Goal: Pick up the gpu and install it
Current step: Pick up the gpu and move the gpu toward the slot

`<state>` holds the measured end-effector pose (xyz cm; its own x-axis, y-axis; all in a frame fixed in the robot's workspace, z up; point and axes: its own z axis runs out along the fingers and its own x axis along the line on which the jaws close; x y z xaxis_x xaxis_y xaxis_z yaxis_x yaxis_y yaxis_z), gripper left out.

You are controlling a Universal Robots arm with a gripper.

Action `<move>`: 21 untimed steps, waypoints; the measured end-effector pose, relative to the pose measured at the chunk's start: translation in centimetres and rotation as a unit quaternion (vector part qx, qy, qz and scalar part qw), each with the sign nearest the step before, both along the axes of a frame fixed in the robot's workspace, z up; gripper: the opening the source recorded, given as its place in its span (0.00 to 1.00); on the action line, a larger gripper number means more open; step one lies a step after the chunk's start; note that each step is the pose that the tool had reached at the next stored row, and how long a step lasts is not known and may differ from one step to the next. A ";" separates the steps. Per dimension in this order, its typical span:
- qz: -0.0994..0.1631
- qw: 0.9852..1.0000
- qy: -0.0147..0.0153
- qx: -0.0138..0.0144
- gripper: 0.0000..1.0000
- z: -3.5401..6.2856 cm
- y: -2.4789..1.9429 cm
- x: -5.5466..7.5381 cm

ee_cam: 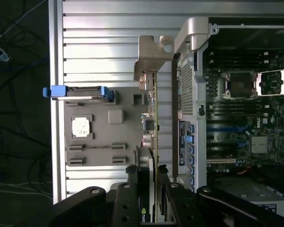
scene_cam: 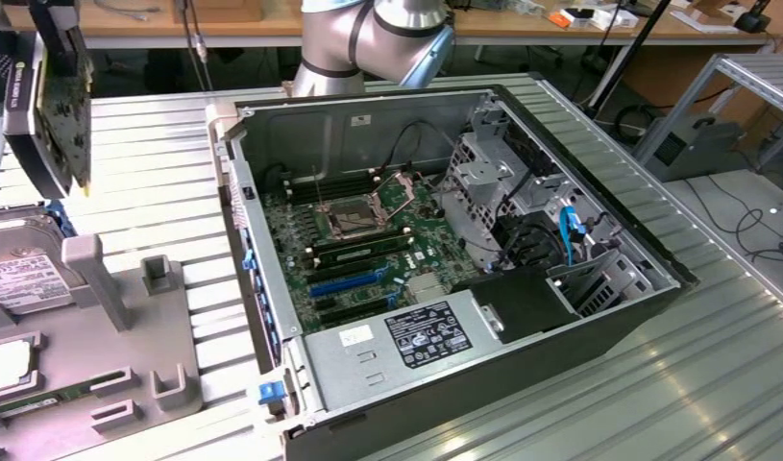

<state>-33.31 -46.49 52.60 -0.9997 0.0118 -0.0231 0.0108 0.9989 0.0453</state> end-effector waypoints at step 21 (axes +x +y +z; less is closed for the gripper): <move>0.000 1.000 0.000 0.000 0.27 4.29 0.00 0.0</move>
<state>-33.31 -46.49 56.90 -0.9997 0.0118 -0.0232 0.0108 0.9989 0.0453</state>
